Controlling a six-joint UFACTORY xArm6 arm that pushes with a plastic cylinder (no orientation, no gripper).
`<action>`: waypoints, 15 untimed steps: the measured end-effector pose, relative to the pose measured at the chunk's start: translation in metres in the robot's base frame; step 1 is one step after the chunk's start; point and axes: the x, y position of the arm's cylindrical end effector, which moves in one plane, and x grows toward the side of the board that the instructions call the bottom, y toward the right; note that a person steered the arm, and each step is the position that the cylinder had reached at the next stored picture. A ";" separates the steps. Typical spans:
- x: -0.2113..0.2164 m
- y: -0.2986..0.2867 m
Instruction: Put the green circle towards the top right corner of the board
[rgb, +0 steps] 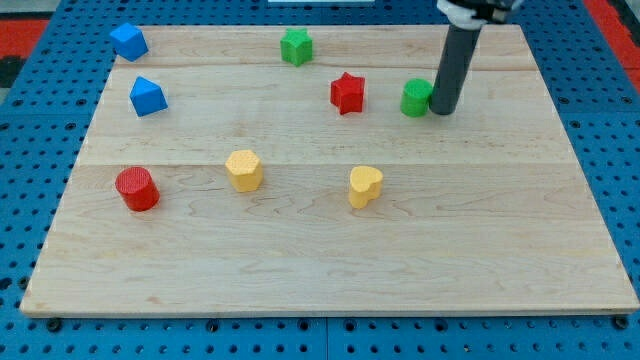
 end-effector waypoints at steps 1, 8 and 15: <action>0.026 0.004; -0.044 -0.050; -0.074 0.034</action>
